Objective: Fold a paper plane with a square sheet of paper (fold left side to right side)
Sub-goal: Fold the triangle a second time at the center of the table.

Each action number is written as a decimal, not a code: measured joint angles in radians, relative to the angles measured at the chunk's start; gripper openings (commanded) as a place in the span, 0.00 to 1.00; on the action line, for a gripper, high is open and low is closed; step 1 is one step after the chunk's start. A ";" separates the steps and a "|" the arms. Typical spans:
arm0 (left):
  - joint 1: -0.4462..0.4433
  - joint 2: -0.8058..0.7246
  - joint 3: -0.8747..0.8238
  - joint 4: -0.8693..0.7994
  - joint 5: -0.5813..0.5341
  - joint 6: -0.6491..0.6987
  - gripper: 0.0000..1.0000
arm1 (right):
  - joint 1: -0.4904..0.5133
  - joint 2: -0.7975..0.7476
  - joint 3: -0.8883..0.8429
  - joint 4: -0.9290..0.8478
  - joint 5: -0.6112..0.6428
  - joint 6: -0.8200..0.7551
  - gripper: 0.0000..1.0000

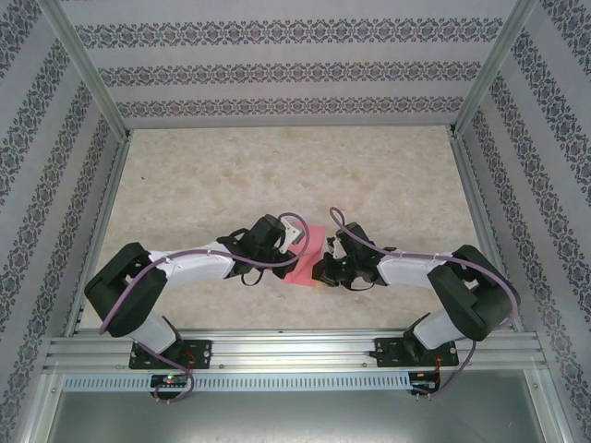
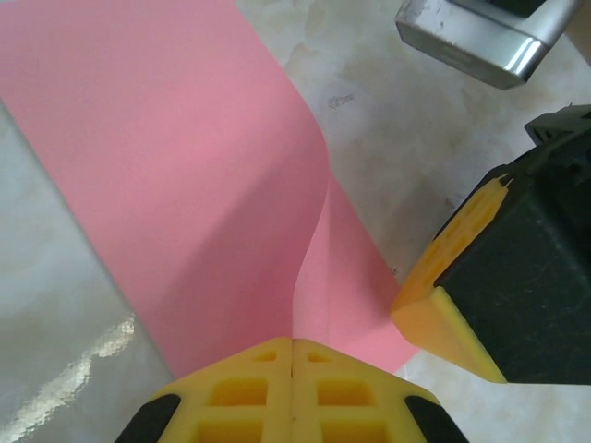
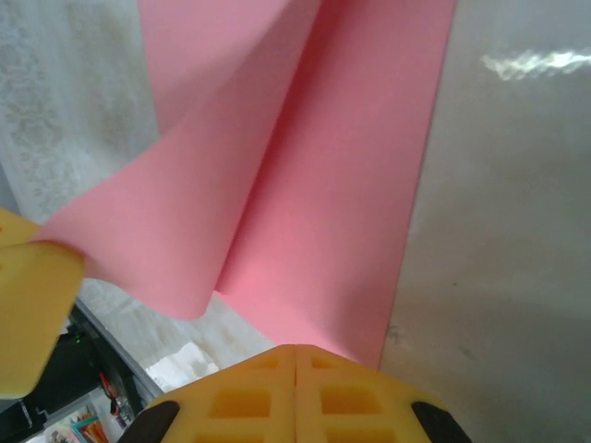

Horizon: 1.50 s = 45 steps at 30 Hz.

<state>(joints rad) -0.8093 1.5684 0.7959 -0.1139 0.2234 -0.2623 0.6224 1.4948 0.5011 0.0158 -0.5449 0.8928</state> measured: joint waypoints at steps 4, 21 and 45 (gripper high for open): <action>0.012 0.016 0.012 -0.007 0.000 0.013 0.01 | 0.011 0.026 0.004 -0.006 0.025 0.000 0.07; 0.055 0.109 0.057 -0.010 0.005 0.053 0.03 | 0.032 0.027 0.034 -0.064 0.074 -0.005 0.08; 0.084 0.201 0.107 -0.014 0.011 0.079 0.04 | 0.039 0.027 0.040 -0.076 0.085 -0.024 0.09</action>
<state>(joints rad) -0.7254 1.7695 0.9028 -0.1276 0.2348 -0.1829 0.6613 1.5219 0.5415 -0.0597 -0.4603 0.8692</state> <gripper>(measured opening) 0.058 0.091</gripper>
